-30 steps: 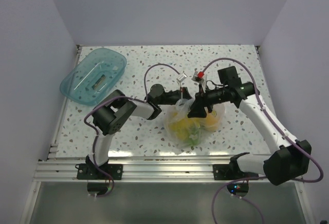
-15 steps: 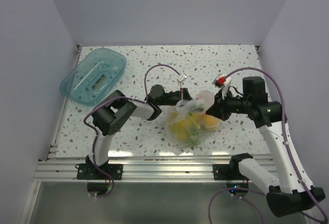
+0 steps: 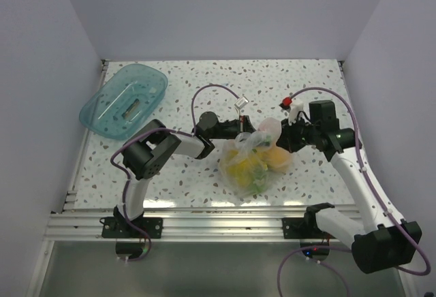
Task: Place the fake fruits into the plastic bag and tie a complex knot
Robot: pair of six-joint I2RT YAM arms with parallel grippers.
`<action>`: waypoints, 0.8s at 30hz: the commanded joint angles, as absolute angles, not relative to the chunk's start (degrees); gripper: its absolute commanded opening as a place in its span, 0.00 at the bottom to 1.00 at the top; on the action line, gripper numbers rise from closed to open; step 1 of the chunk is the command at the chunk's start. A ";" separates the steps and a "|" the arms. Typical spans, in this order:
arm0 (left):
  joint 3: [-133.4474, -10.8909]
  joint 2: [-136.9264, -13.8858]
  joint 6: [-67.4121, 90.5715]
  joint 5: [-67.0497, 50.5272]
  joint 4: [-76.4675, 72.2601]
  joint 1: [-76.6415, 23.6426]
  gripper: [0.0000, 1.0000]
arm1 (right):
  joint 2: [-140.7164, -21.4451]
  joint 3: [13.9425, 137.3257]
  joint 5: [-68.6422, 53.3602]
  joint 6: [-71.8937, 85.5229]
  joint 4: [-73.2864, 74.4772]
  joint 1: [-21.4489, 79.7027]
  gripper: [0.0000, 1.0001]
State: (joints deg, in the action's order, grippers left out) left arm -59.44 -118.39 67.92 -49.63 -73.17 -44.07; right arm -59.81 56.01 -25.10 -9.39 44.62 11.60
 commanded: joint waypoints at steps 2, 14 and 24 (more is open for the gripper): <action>-60.73 -115.75 67.15 -49.22 -82.79 -44.38 0.00 | -57.39 55.11 -23.46 -5.10 36.22 11.43 0.00; -61.08 -116.19 67.06 -49.39 -82.88 -44.30 0.00 | -57.66 51.59 -30.83 -1.93 28.39 12.83 0.11; -61.26 -114.96 60.74 -48.61 -76.21 -43.59 0.00 | -59.15 53.88 -38.84 -11.94 39.01 13.01 0.36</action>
